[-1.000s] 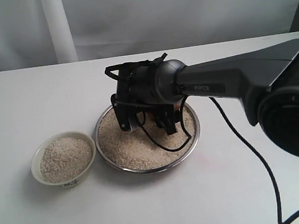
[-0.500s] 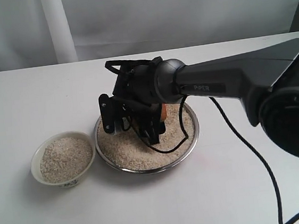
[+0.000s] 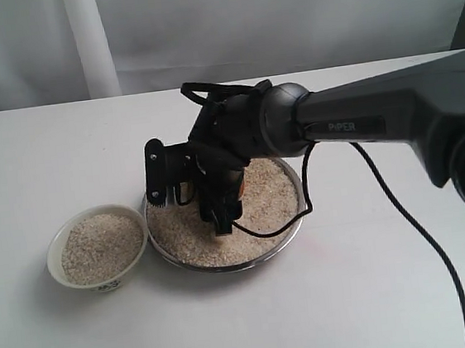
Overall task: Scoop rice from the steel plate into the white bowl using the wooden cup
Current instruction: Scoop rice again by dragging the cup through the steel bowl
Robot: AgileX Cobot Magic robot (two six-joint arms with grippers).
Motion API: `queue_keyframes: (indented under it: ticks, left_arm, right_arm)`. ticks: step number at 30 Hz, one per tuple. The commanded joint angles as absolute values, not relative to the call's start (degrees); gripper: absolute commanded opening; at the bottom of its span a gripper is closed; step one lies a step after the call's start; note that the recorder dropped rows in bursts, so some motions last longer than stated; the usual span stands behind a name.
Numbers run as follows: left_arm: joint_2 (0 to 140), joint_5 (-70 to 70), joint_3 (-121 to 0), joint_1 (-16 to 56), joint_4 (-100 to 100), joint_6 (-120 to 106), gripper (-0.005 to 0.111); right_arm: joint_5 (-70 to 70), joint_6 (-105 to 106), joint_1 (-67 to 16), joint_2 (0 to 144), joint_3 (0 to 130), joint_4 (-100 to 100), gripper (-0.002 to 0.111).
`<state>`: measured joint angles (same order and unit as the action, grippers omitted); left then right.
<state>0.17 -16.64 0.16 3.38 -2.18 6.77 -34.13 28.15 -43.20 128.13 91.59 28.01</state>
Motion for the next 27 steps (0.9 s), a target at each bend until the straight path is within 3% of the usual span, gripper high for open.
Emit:
queue_keyframes:
  ticks: [1,11,24,27]
  left_arm:
    - [0.0,-16.4,0.0,3.6,-1.8,7.0,0.0]
    - [0.0,-16.4,0.0,3.6,-1.8,6.9,0.0]
    - [0.0,-16.4,0.0,3.6,-1.8,7.0,0.0]
    - [0.0,-16.4,0.0,3.6,-1.8,7.0,0.0]
  right_arm:
    - [-29.4,28.3,-42.5,126.0,88.5,25.2,0.0]
    - [-16.6,25.6,-40.5,122.0,80.0,22.3,0.0]
    - [21.9,22.0,-35.9,118.2,64.0,12.9,0.0]
    - [23.7,22.0,-35.9,118.2,63.3,12.0,0.0]
